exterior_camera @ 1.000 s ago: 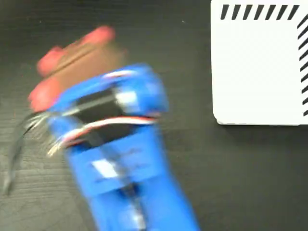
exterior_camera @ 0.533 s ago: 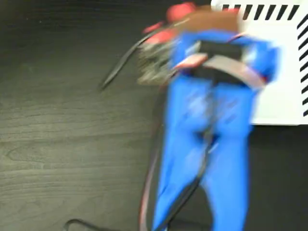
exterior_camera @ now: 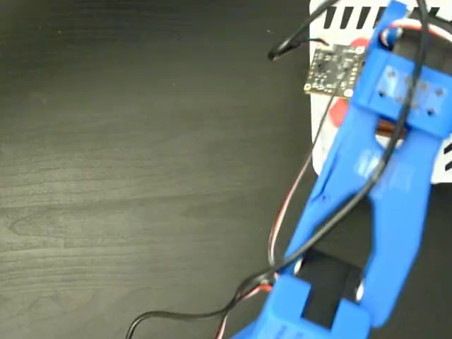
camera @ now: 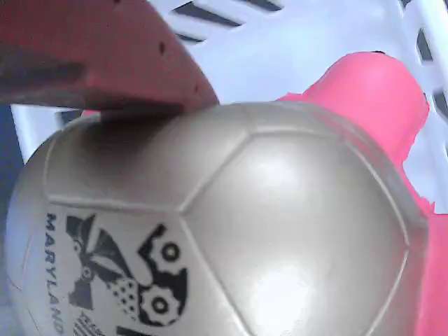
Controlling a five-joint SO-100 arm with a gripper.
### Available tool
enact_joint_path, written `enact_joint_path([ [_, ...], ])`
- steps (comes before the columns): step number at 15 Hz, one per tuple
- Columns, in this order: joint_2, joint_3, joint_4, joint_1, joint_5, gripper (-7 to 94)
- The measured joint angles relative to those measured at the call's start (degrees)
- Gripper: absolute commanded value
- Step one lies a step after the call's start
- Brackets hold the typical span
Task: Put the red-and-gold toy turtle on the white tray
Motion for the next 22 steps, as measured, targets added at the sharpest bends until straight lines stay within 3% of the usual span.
enact_joint_path([
  [10,-16.61,-12.66,-0.44,1.49,1.58,0],
  [11,-17.23,-12.74,-0.7,1.49,1.49,5],
  [13,-18.02,-12.74,-1.67,1.41,1.58,35],
  [16,-18.11,-12.74,-2.29,1.49,0.62,63],
  [22,-18.11,-12.74,-2.29,1.93,0.18,65],
])
